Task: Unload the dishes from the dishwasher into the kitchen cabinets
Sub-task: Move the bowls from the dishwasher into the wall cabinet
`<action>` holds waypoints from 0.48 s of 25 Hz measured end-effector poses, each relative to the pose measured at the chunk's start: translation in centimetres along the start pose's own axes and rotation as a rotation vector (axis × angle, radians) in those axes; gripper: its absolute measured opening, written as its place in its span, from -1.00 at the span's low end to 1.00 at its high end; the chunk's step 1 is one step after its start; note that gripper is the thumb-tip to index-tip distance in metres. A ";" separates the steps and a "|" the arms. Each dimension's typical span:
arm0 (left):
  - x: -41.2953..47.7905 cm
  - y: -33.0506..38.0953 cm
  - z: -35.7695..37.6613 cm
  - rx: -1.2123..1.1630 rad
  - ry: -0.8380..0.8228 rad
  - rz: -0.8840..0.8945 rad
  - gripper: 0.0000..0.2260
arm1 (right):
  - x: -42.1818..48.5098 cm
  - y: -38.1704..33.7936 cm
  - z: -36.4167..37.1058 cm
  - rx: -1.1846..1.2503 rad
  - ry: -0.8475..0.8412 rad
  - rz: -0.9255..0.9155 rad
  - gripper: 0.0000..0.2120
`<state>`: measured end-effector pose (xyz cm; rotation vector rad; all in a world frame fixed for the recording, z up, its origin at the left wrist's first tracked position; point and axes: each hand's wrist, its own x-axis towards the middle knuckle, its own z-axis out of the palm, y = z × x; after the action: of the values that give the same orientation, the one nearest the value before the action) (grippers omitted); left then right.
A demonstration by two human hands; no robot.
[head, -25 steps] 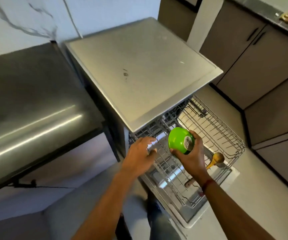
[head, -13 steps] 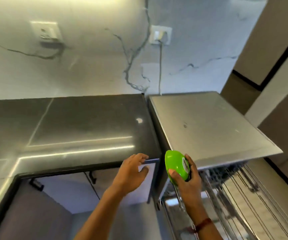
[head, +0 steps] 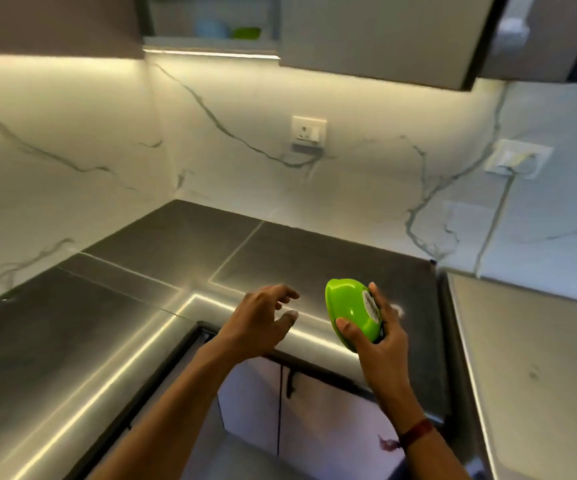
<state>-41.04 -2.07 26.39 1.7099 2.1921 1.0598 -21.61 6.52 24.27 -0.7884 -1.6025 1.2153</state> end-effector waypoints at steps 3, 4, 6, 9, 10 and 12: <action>2.4 -2.1 -4.6 0.008 0.100 0.017 -0.74 | 2.9 -2.1 4.5 0.004 -0.058 -0.043 -0.13; 3.2 -3.1 -6.4 0.006 0.130 0.014 -0.75 | 4.0 -3.0 6.4 0.001 -0.067 -0.066 -0.13; 5.2 -4.8 -9.6 -0.002 0.162 0.006 -0.75 | 6.4 -4.4 9.9 -0.030 -0.081 -0.117 -0.15; 8.4 -7.1 -14.7 -0.105 0.185 -0.011 -0.76 | 10.4 -6.9 15.1 -0.062 -0.091 -0.190 -0.23; 9.7 -7.7 -16.8 -0.136 0.188 -0.014 -0.76 | 12.0 -8.0 16.6 -0.083 -0.082 -0.230 -0.24; 12.7 -8.5 -21.2 -0.174 0.217 -0.017 -0.76 | 15.4 -10.7 19.5 -0.136 -0.076 -0.312 -0.23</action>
<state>-63.10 -0.47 40.37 1.5642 2.1552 1.4463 -44.73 10.20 37.82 -0.5543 -1.8080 0.9296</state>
